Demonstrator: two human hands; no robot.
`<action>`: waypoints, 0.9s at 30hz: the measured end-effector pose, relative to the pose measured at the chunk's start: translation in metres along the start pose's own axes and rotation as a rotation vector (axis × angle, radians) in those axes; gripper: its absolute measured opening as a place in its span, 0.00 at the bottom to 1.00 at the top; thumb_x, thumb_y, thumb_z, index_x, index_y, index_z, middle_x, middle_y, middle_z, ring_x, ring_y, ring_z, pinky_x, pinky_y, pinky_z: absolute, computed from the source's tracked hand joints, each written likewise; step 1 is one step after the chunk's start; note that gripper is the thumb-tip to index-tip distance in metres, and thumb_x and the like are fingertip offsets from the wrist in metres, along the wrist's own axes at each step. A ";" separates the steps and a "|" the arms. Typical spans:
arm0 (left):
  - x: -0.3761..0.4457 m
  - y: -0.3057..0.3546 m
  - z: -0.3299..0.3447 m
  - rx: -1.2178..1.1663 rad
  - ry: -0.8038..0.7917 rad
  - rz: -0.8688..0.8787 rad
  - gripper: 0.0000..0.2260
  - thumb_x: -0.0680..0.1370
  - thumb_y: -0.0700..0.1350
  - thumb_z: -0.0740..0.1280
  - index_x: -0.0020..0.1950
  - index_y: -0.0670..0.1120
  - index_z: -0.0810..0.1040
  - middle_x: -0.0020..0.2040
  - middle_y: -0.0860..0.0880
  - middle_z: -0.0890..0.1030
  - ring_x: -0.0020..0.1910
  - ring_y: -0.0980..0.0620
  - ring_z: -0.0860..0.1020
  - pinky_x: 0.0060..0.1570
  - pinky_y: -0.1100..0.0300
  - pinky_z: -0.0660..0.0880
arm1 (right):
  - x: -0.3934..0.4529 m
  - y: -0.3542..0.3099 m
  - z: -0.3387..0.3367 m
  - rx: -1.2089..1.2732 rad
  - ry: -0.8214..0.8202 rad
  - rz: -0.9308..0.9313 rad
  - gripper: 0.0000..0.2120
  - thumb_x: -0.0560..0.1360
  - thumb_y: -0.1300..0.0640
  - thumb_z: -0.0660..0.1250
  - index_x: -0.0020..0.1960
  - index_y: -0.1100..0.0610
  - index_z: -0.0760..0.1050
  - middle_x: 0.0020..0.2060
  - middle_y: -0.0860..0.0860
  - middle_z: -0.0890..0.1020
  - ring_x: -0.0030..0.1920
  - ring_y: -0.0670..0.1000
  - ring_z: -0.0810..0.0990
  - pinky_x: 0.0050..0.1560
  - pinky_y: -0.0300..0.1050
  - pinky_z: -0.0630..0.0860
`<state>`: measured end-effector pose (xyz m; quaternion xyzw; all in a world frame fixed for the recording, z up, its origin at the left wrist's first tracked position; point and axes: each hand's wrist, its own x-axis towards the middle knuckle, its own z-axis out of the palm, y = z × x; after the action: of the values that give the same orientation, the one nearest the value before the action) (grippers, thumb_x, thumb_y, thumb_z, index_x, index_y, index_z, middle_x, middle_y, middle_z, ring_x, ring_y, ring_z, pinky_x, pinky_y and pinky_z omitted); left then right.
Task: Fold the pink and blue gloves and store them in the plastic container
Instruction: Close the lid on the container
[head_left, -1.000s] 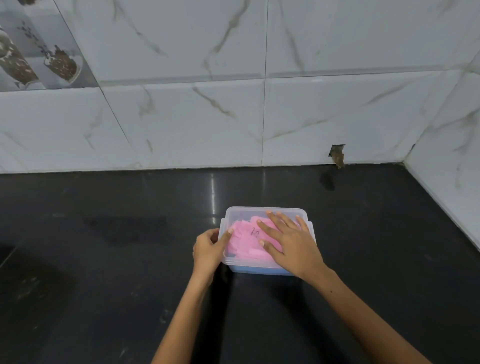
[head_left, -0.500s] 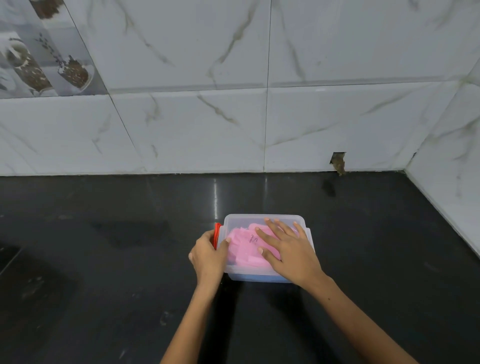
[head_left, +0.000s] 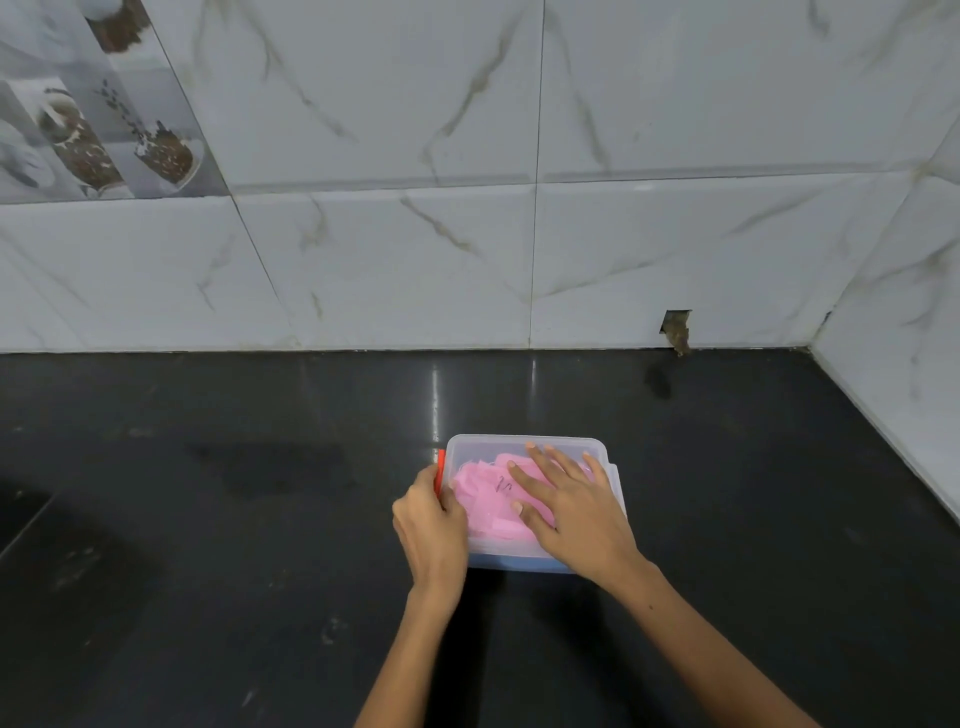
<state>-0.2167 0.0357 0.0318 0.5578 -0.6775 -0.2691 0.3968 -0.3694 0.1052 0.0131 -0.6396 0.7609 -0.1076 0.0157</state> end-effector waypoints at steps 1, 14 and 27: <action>-0.001 -0.001 0.001 0.001 -0.006 0.000 0.07 0.77 0.36 0.63 0.50 0.39 0.80 0.38 0.44 0.83 0.37 0.47 0.81 0.38 0.54 0.79 | -0.001 -0.001 0.000 0.007 0.004 0.003 0.24 0.78 0.40 0.48 0.73 0.42 0.58 0.76 0.48 0.59 0.75 0.52 0.57 0.74 0.57 0.46; -0.012 0.032 0.055 0.500 -0.621 0.506 0.22 0.83 0.49 0.47 0.78 0.51 0.48 0.79 0.49 0.44 0.77 0.49 0.41 0.75 0.50 0.40 | -0.042 0.020 -0.014 0.580 0.535 0.360 0.15 0.76 0.65 0.64 0.63 0.60 0.75 0.65 0.53 0.76 0.66 0.52 0.73 0.67 0.59 0.68; -0.016 0.031 0.073 0.564 -0.610 0.506 0.23 0.82 0.52 0.46 0.77 0.54 0.45 0.79 0.51 0.42 0.78 0.51 0.43 0.75 0.50 0.42 | -0.056 0.030 -0.018 0.890 0.114 0.687 0.23 0.77 0.40 0.57 0.62 0.53 0.74 0.51 0.48 0.83 0.52 0.49 0.80 0.57 0.49 0.77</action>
<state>-0.2935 0.0529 0.0133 0.3570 -0.9238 -0.1215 0.0664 -0.3917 0.1676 0.0188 -0.2803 0.8062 -0.4415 0.2768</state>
